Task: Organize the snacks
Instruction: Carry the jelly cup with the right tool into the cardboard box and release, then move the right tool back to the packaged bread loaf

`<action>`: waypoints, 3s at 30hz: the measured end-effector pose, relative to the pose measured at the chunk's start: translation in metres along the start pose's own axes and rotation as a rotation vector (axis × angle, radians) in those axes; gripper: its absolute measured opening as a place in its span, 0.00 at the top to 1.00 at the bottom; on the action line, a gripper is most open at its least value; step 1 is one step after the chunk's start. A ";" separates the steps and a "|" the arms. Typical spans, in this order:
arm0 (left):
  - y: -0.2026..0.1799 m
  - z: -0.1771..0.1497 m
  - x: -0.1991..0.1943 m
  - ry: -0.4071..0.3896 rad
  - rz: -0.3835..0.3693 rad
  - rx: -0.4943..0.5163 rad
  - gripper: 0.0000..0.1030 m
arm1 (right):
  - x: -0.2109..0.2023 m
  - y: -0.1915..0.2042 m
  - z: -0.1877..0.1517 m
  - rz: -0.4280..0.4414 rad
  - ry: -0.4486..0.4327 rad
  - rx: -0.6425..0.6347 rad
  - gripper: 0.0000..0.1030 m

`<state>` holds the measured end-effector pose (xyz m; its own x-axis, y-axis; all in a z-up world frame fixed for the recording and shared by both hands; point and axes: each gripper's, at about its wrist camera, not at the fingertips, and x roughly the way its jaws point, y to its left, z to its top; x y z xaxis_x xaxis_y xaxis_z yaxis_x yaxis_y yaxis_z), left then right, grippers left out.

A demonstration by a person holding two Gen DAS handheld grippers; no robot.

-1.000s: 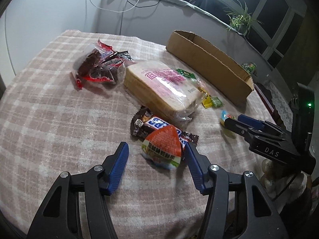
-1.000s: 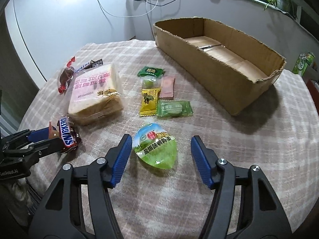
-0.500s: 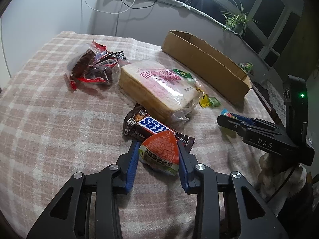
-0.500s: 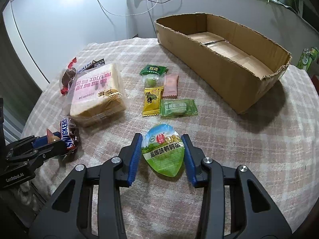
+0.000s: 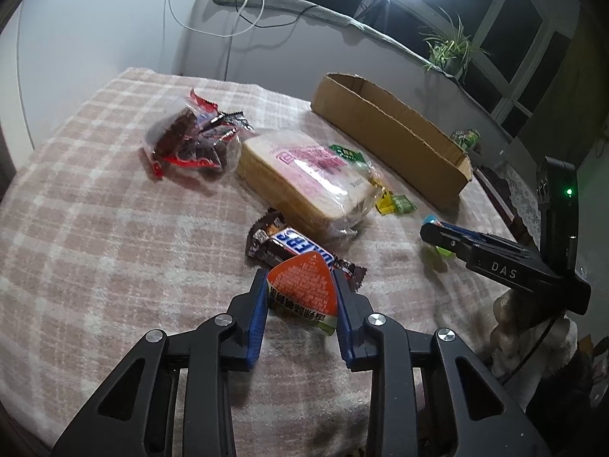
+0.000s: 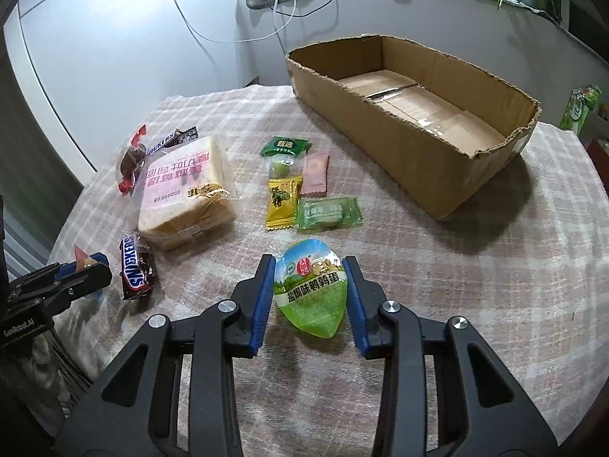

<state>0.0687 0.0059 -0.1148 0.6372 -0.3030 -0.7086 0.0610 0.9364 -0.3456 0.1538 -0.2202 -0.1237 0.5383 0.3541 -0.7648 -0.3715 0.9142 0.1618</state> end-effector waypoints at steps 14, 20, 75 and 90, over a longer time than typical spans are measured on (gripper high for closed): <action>-0.018 0.033 0.002 -0.044 -0.060 0.031 0.71 | -0.037 -0.014 0.025 -0.011 -0.110 -0.002 0.64; -0.038 0.060 0.009 -0.070 -0.095 0.082 0.71 | -0.047 -0.037 0.048 -0.051 -0.158 0.012 0.64; -0.147 0.155 0.117 -0.026 -0.107 0.229 0.65 | -0.031 -0.108 0.095 -0.167 -0.171 0.050 0.56; -0.099 0.144 0.049 -0.108 -0.083 0.152 0.54 | -0.048 -0.054 0.076 -0.085 -0.154 -0.034 0.41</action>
<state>0.2047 -0.0761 -0.0268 0.7030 -0.3677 -0.6087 0.2273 0.9273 -0.2975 0.2054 -0.2712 -0.0486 0.6771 0.3041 -0.6701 -0.3435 0.9359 0.0777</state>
